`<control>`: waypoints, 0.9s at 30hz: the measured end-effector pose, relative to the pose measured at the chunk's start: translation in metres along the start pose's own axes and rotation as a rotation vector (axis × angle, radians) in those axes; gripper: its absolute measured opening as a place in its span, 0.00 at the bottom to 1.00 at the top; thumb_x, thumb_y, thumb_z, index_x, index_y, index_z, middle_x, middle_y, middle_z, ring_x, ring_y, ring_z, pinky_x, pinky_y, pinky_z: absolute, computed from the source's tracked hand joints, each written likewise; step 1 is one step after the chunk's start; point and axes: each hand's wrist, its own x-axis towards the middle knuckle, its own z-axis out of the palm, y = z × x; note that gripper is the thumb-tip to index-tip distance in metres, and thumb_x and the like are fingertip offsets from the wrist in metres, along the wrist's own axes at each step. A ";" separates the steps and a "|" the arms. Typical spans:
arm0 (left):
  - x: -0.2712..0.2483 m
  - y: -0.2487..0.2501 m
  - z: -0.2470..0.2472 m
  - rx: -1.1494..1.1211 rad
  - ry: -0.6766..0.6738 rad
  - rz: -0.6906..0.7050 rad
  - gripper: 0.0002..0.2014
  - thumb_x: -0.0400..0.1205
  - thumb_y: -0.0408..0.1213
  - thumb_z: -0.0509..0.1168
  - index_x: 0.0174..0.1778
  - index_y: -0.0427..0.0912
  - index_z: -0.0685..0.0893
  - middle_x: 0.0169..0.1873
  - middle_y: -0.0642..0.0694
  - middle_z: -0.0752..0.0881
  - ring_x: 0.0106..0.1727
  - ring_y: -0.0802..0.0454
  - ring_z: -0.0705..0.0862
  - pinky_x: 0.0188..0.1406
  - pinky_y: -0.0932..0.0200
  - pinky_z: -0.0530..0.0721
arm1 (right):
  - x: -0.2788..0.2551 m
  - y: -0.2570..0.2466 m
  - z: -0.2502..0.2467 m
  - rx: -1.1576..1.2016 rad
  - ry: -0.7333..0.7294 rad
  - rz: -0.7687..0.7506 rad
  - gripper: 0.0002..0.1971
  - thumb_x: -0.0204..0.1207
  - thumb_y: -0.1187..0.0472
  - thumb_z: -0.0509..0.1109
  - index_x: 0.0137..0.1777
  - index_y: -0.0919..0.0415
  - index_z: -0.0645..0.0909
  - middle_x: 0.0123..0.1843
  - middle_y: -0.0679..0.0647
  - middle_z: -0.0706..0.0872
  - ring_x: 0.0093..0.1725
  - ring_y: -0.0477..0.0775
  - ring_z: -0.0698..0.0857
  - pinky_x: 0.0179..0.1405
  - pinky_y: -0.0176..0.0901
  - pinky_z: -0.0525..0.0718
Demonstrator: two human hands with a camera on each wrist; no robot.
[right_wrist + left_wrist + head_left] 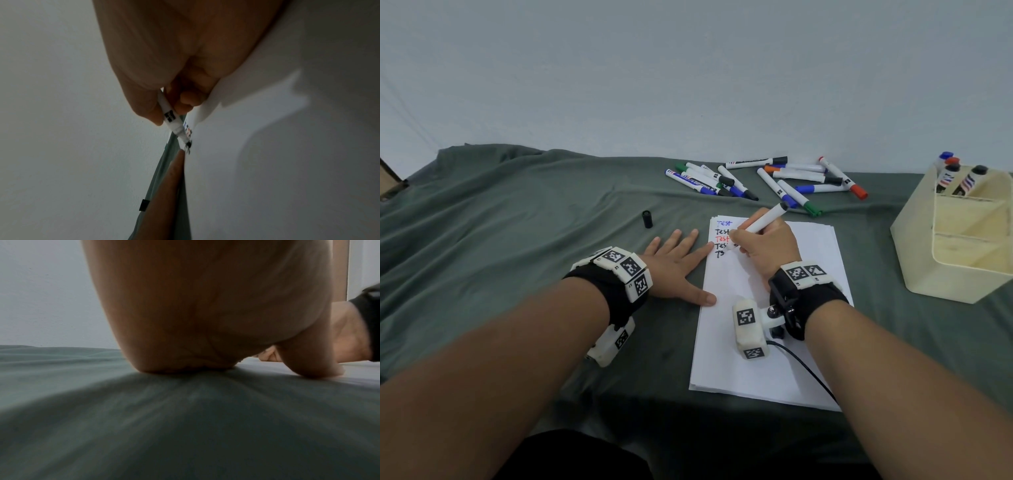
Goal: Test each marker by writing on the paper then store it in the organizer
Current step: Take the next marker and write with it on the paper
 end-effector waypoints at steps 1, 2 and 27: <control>0.000 0.000 0.000 -0.001 0.001 0.001 0.58 0.63 0.84 0.54 0.81 0.67 0.29 0.83 0.55 0.26 0.83 0.48 0.26 0.80 0.38 0.30 | -0.001 -0.001 0.001 -0.009 -0.012 0.001 0.08 0.70 0.60 0.78 0.39 0.53 0.81 0.33 0.52 0.87 0.34 0.50 0.85 0.38 0.45 0.84; 0.000 0.000 0.000 -0.001 0.003 0.001 0.58 0.63 0.84 0.54 0.81 0.67 0.29 0.83 0.55 0.26 0.83 0.48 0.26 0.80 0.38 0.30 | -0.001 -0.001 0.001 -0.013 -0.019 0.005 0.08 0.70 0.61 0.78 0.39 0.54 0.80 0.34 0.52 0.87 0.35 0.50 0.85 0.38 0.45 0.84; -0.002 0.003 -0.001 0.003 0.010 -0.003 0.56 0.67 0.82 0.56 0.82 0.65 0.30 0.83 0.54 0.26 0.83 0.47 0.27 0.81 0.37 0.32 | 0.001 0.002 0.000 0.088 0.100 0.051 0.06 0.69 0.62 0.76 0.38 0.54 0.80 0.27 0.46 0.85 0.30 0.46 0.84 0.37 0.43 0.81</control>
